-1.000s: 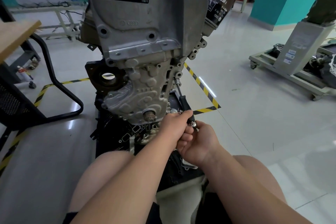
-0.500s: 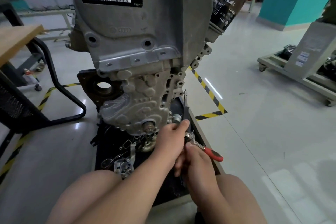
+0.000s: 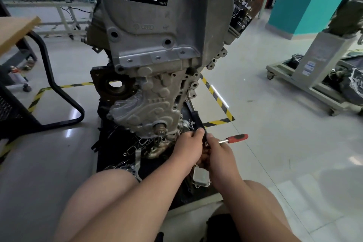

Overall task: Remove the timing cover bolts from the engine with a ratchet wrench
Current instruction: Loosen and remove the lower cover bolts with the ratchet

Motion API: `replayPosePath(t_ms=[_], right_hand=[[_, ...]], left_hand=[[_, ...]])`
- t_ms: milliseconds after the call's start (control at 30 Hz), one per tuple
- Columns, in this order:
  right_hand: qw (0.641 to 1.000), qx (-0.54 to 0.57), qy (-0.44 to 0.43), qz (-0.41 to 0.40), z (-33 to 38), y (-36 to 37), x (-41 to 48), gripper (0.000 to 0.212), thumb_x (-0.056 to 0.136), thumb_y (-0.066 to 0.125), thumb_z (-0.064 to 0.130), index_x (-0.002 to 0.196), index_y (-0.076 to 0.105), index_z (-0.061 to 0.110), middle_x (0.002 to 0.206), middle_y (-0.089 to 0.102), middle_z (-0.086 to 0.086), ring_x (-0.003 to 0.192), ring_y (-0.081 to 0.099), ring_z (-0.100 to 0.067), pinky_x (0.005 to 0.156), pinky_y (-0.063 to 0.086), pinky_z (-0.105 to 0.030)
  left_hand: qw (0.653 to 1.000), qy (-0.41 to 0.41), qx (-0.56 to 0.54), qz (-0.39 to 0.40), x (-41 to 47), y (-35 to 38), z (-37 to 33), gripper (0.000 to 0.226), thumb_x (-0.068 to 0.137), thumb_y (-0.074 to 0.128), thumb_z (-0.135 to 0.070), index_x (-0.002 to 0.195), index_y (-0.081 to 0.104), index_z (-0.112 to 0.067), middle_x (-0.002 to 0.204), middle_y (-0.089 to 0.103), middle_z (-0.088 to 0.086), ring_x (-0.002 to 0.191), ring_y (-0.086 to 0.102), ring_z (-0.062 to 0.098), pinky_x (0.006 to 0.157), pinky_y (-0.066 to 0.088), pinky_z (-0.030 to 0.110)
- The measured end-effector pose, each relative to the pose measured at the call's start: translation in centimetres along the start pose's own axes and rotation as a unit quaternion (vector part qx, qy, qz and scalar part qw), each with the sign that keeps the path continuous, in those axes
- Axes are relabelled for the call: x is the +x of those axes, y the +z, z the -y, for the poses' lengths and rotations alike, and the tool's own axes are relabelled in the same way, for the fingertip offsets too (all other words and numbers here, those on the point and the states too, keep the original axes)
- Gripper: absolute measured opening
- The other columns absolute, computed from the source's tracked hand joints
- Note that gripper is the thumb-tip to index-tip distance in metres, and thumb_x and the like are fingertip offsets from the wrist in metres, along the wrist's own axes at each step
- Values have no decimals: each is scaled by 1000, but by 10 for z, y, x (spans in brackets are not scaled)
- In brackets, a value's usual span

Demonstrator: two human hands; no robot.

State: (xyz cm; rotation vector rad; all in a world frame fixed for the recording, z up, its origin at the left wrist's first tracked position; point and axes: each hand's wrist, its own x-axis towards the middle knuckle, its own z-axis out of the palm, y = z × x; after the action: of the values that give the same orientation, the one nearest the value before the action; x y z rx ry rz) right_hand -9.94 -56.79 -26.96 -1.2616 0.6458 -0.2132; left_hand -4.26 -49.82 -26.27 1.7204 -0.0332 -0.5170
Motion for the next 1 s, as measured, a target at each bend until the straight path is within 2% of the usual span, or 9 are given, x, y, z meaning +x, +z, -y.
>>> replayPosePath(t_ms=[100, 233, 400, 500, 667, 800, 1000], right_hand=[[1000, -15, -23, -7, 1, 1, 4, 20, 97, 49, 22, 91, 55, 4, 59, 58, -6, 45, 53, -17, 43, 42, -25], [999, -28, -26, -25, -2, 1, 6, 27, 97, 50, 22, 106, 53, -3, 64, 58, -10, 45, 53, -19, 42, 43, -24], [998, -20, -38, -41, -5, -3, 9, 28, 95, 53, 25, 107, 56, 0, 64, 62, -8, 49, 59, -20, 44, 46, -27], [997, -32, -39, -58, -8, -8, 9, 26, 94, 54, 28, 106, 57, 4, 67, 63, -9, 51, 60, -19, 46, 47, -26], [996, -47, -47, -58, -5, -13, 14, 21, 94, 54, 28, 103, 59, 9, 71, 64, -9, 58, 62, -17, 48, 47, -24], [997, -39, -53, -51, -2, -14, 17, 20, 92, 54, 27, 99, 58, 8, 69, 63, -6, 56, 61, -16, 47, 47, -24], [996, -26, -82, -22, -1, -14, 15, 16, 95, 51, 23, 88, 55, 9, 53, 58, 2, 48, 56, -12, 44, 45, -23]], left_hand=[[1000, 12, 11, 9, 4, -1, -2, 36, 97, 45, -40, 74, 61, -17, 58, 55, -5, 52, 52, 12, 46, 35, 22], [999, 16, 25, 21, 3, -3, -3, 34, 97, 44, -42, 78, 62, -21, 70, 60, -6, 62, 56, 9, 49, 39, 20], [999, 29, 30, 21, 4, -1, 1, 34, 97, 43, -47, 79, 61, -24, 77, 61, -5, 75, 58, 15, 64, 45, 28], [998, 41, 37, 25, 4, 4, 3, 38, 97, 43, -47, 71, 58, -24, 69, 57, -5, 70, 54, 17, 61, 41, 28], [997, 50, 51, 12, 9, 10, 4, 37, 98, 43, -47, 73, 59, -24, 76, 61, -4, 73, 57, 15, 61, 42, 26], [997, 65, 46, 9, 13, 13, 6, 37, 97, 44, -47, 72, 60, -25, 76, 63, -5, 73, 60, 13, 62, 45, 27], [993, 90, 74, -5, 12, 13, 8, 36, 97, 45, -46, 72, 58, -24, 70, 59, -9, 68, 56, 9, 57, 38, 25]])
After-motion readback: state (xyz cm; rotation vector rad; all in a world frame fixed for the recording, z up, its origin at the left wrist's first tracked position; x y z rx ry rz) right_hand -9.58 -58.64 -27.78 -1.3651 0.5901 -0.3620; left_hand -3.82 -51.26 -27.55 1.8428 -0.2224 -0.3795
